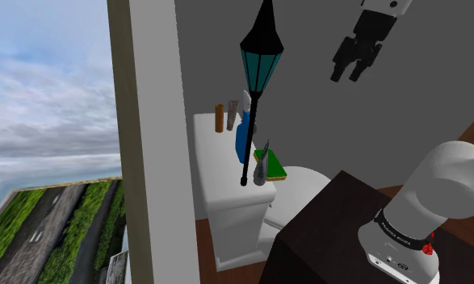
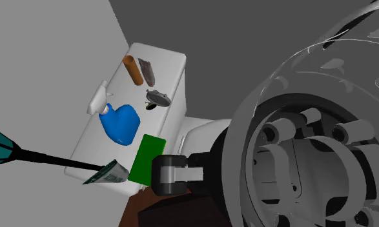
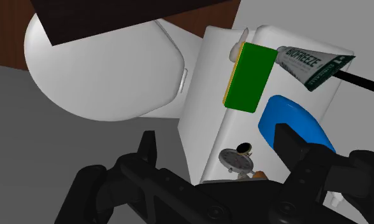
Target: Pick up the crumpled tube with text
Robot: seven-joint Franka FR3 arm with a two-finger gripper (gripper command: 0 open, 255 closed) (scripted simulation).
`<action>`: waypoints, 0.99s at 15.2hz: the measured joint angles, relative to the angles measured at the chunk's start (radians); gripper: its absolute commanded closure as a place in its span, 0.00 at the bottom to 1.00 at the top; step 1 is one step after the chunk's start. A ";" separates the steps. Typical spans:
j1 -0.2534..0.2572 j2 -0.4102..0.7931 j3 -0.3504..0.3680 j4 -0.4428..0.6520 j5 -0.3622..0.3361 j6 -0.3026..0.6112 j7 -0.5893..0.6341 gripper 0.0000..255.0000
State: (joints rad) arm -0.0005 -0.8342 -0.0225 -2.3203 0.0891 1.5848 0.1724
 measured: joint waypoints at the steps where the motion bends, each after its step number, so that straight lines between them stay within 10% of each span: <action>1: 0.000 0.000 0.000 0.000 0.000 0.000 0.000 0.00; 15: -0.010 0.564 0.123 0.340 0.039 0.102 0.251 0.00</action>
State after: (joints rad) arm -0.0109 -0.2707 0.1002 -1.9805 0.1278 1.6869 0.4234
